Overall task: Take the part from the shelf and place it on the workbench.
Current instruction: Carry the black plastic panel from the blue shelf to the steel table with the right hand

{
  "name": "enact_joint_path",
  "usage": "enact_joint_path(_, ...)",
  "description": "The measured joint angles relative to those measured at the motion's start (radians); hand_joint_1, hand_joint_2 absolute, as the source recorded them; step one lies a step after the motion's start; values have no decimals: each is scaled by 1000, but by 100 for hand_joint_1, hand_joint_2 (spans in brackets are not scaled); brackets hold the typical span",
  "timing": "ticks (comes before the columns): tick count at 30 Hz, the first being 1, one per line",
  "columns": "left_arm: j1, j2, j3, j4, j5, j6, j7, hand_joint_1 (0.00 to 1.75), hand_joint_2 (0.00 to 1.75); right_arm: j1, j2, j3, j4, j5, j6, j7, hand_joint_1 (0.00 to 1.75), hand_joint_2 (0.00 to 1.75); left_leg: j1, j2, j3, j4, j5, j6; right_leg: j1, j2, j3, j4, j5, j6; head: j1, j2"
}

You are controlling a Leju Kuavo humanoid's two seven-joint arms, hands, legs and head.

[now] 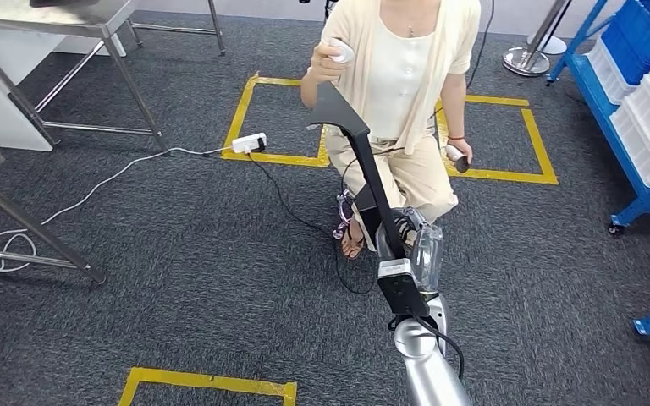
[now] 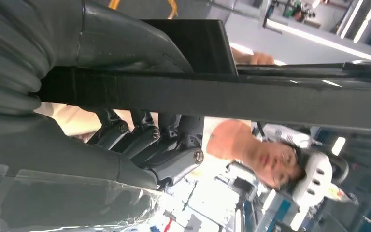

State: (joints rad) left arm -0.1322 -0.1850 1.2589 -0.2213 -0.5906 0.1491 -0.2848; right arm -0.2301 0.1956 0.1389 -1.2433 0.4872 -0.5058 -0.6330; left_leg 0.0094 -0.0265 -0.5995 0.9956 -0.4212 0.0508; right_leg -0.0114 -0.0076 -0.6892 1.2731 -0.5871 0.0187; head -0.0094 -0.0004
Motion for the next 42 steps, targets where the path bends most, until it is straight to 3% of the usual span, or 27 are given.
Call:
enact_joint_path(1,0,0,2,0,2,0,0,0,0,0,-1,0,6,-1,1,0,175,175,0,-13,0,0,0,0,-1,2,-13,18,1,5,1,0)
enact_joint_path(2,1,0,5,0,3,0,0,0,0,-2,-1,0,11,-2,1,0,175,175,0,-26,1,1,-1,-1,-1,3,-5,-5,19,14,1,0)
enact_joint_path(4,1,-2,10,0,4,0,0,0,0,-8,-1,0,18,-3,2,-3,175,175,0,-50,2,4,-3,-5,-7,20,54,-140,79,30,2,0)
enact_joint_path(5,1,-2,12,0,4,0,0,0,0,-13,-1,0,22,-4,2,-5,175,175,-2,-61,0,8,-5,-9,-8,32,84,-203,103,33,2,0)
enact_joint_path(7,1,-2,14,0,4,0,-1,0,0,-22,0,0,30,-6,1,-9,175,175,-4,-75,-6,15,-9,-19,-10,46,110,-261,122,27,1,0)
enact_joint_path(9,5,-2,16,0,3,0,-2,0,0,-25,2,0,37,-8,-1,-11,175,175,0,-84,-9,16,-10,-30,-10,34,113,-264,124,15,1,0)
enact_joint_path(10,7,-1,16,0,2,0,-2,0,0,-27,4,0,39,-9,-2,-11,175,175,2,-78,-12,22,-16,-35,-12,28,116,-266,125,9,1,0)
enact_joint_path(12,9,0,17,0,2,0,-2,0,0,-31,7,1,40,-9,-3,-11,175,175,4,-42,-36,77,-50,-44,-16,14,121,-272,126,-6,-5,0)
enact_joint_path(14,7,0,17,0,1,0,-3,0,0,-30,10,0,41,-9,-5,-12,175,175,6,1,-97,197,-108,-51,-13,-2,125,-272,123,-18,-10,0)
enact_joint_path(16,7,0,17,0,0,-1,-3,0,0,-28,10,0,44,-9,-6,-12,175,175,10,16,-150,290,-133,-56,-9,-21,126,-272,120,-23,-11,0)
enact_joint_path(17,7,0,17,0,0,-1,-3,0,0,-27,10,0,45,-9,-6,-12,175,175,10,21,-150,284,-118,-56,-8,-31,127,-272,118,-23,-11,0)
enact_joint_path(18,8,0,18,0,0,-1,-3,0,0,-27,10,0,45,-9,-6,-12,175,175,11,28,-130,240,-87,-55,-8,-39,130,-272,116,-22,-11,0)
enact_joint_path(20,6,1,18,0,2,-1,-3,0,0,-29,10,0,45,-8,-6,-12,175,175,7,63,-61,106,-26,-49,-3,-54,136,-271,109,-15,-11,0)
enact_joint_path(22,3,1,20,0,3,0,-3,0,0,-31,11,0,46,-9,-6,-12,175,175,0,83,-24,35,-9,-41,5,-67,141,-271,102,-5,-8,0)
enact_joint_path(24,2,1,21,0,5,0,-3,0,0,-34,12,0,47,-9,-6,-12,175,175,-5,66,-23,27,-11,-32,10,-84,146,-273,97,5,-3,0)
enact_joint_path(26,2,0,21,0,8,1,-3,0,0,-37,12,1,50,-10,-4,-13,175,175,-4,46,-16,18,-6,-19,9,-68,140,-248,81,13,-2,0)
enact_joint_path(27,1,0,21,0,8,2,-3,0,0,-39,11,1,51,-10,-4,-14,175,175,-1,37,-12,14,-3,-12,7,-48,122,-209,62,13,-1,0)
enact_joint_path(29,-1,0,22,0,9,2,-4,0,0,-39,9,1,56,-12,-3,-15,175,175,1,17,-10,12,-2,-3,3,-10,54,-77,10,6,1,0)
enact_joint_path(31,-2,0,22,0,9,2,-4,0,0,-37,6,0,62,-14,-3,-16,175,175,1,-8,-10,13,-2,-1,1,-1,-5,22,-16,8,2,0)
enact_joint_path(32,-1,0,22,0,9,2,-4,0,0,-36,5,0,65,-14,-2,-16,175,175,1,-20,-9,13,-3,-2,1,1,-11,22,-6,14,2,0)
enact_joint_path(33,-1,0,22,0,9,2,-4,0,0,-37,5,0,66,-14,-2,-16,175,175,1,-32,-8,14,-3,-2,0,5,2,-15,17,23,2,0)
enact_joint_path(35,-1,-2,22,1,10,3,-5,0,0,-40,5,0,68,-14,0,-16,175,175,-1,-55,-8,17,-5,-7,-6,31,57,-150,79,37,3,0)
enact_joint_path(36,-1,-2,22,1,11,4,-6,0,0,-43,5,0,69,-14,1,-16,175,175,-3,-65,-10,19,-7,-11,-9,46,82,-207,102,37,2,0)
enact_joint_path(38,-1,-2,23,1,14,7,-8,0,0,-48,6,1,72,-14,4,-17,175,175,-4,-81,-15,22,-8,-21,-9,60,103,-255,120,25,1,0)
enact_joint_path(40,3,-2,24,1,16,9,-9,0,0,-53,9,3,74,-14,5,-17,175,175,1,-90,-19,22,-10,-33,-11,45,107,-258,124,8,0,0)
enact_joint_path(42,5,-1,26,1,19,10,-9,0,0,-60,15,6,76,-13,6,-18,175,175,3,-56,-37,62,-36,-44,-16,29,112,-263,125,-9,-4,0)
